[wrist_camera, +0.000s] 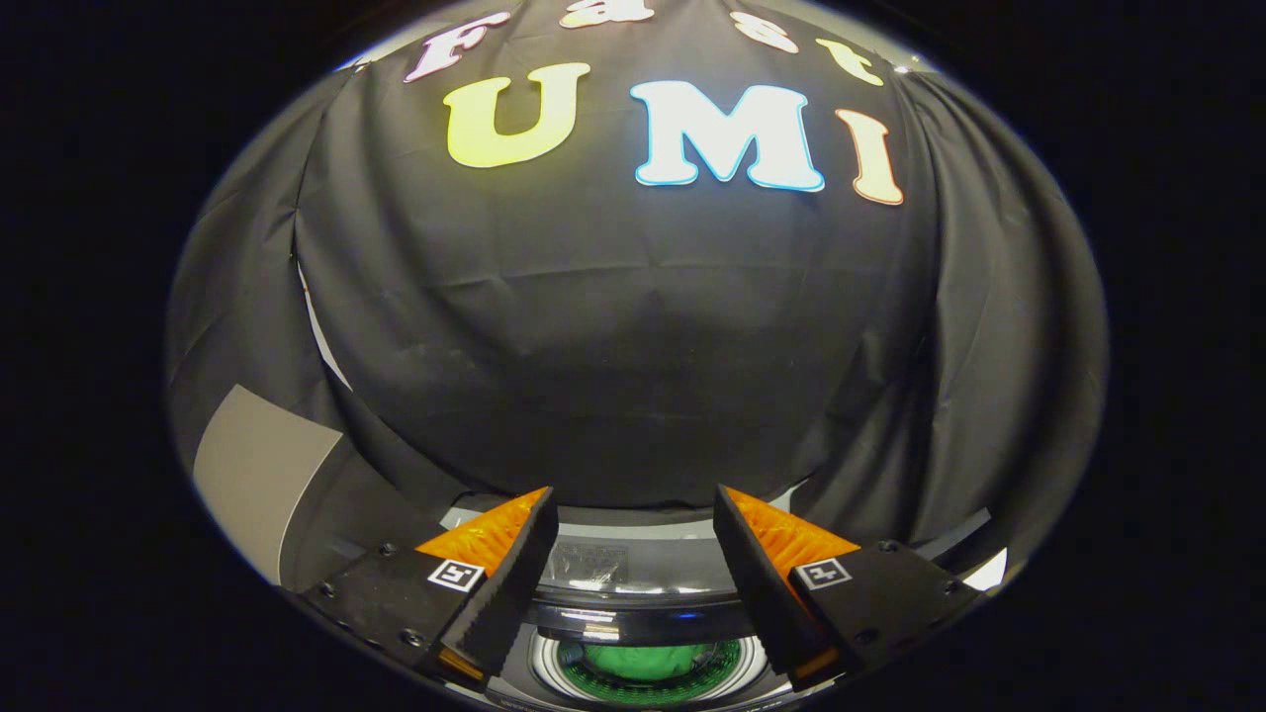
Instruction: Put the clothes into the washing machine and then close the washing machine lid.
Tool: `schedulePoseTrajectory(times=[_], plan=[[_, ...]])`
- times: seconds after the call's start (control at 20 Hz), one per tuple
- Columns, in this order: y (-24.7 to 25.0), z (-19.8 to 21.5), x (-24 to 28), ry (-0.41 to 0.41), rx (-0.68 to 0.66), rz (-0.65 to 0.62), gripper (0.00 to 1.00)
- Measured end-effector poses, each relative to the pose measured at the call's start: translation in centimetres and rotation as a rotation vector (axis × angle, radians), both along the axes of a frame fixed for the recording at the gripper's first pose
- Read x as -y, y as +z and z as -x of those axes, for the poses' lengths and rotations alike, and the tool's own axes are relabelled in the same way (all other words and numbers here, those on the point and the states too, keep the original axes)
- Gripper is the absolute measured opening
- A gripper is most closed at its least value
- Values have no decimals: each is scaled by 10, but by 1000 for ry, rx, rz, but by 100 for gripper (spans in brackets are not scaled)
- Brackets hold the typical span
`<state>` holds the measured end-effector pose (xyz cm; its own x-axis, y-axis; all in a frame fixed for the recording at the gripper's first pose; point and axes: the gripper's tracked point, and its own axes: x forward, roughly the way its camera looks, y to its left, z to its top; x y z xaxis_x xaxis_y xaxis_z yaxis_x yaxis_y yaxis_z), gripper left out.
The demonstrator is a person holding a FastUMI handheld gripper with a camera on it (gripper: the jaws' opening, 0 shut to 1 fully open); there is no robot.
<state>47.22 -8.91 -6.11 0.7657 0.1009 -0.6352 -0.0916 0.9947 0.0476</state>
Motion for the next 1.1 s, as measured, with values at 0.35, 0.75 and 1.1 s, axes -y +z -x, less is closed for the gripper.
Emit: schedulePoseTrajectory(times=[0.35, 0.75, 1.1], plan=[[6, 12, 1, -8, 81, -5, 98], [6, 26, 2, -11, 142, -8, 98], [2, 45, 3, -19, 156, -5, 98]])
